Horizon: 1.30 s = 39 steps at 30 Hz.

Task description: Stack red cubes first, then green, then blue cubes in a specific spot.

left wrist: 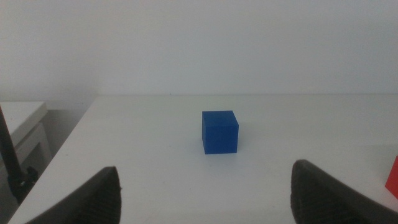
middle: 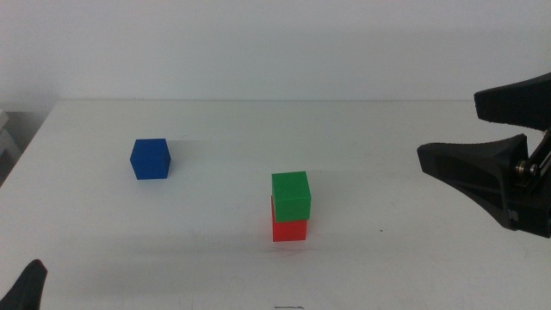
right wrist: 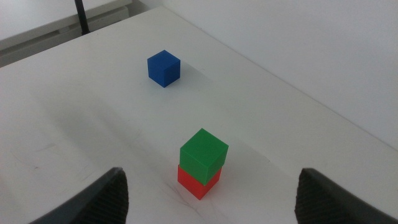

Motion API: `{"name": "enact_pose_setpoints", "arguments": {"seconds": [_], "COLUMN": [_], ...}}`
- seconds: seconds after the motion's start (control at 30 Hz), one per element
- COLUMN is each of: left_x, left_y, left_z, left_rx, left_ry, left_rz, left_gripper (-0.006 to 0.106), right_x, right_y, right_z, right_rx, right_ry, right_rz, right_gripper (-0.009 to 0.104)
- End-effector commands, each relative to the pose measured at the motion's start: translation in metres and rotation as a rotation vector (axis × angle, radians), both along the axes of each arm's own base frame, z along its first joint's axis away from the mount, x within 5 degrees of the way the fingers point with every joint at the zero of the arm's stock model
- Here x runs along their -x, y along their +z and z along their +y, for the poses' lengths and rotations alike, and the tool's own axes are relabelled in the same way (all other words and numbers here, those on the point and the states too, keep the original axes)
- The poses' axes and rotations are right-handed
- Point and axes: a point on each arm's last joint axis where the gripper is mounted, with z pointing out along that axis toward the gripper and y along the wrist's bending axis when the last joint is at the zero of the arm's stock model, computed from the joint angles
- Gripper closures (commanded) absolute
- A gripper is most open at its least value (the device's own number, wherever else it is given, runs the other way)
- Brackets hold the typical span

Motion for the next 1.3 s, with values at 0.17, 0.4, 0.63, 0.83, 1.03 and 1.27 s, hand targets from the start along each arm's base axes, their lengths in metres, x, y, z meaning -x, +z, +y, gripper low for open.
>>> {"name": "enact_pose_setpoints", "arguments": {"seconds": [0.17,0.4,0.63,0.83,1.03,1.27], "left_x": [-0.001,-0.032,-0.067,-0.092,-0.124,-0.163], "left_y": [0.009,0.073,0.123,0.141,0.139,0.149], "left_z": [0.000,0.002,0.005,0.005,0.005,0.004], "left_rx": [0.033,0.027,-0.023,-0.035,-0.062,-0.048], "left_ry": [0.001,0.053,0.075,0.086,0.070,0.068], "left_rz": [-0.027,0.296,0.722,0.975,1.027,1.030], "left_gripper": [0.007,0.007,0.007,0.007,0.007,0.007], "right_x": [-0.001,-0.001,-0.001,-0.001,-0.002,-0.002], "right_y": [0.016,0.016,0.016,0.016,0.016,0.016], "right_z": [-0.002,-0.002,-0.002,-0.002,-0.002,-0.002], "right_rx": [-0.054,-0.054,-0.054,-0.054,-0.055,-0.055], "right_ry": [-0.014,-0.014,-0.014,-0.014,-0.014,-0.014], "right_rz": [-0.090,-0.090,-0.090,-0.090,-0.090,-0.090], "right_gripper": [0.001,0.001,0.001,0.001,0.001,0.001]}}
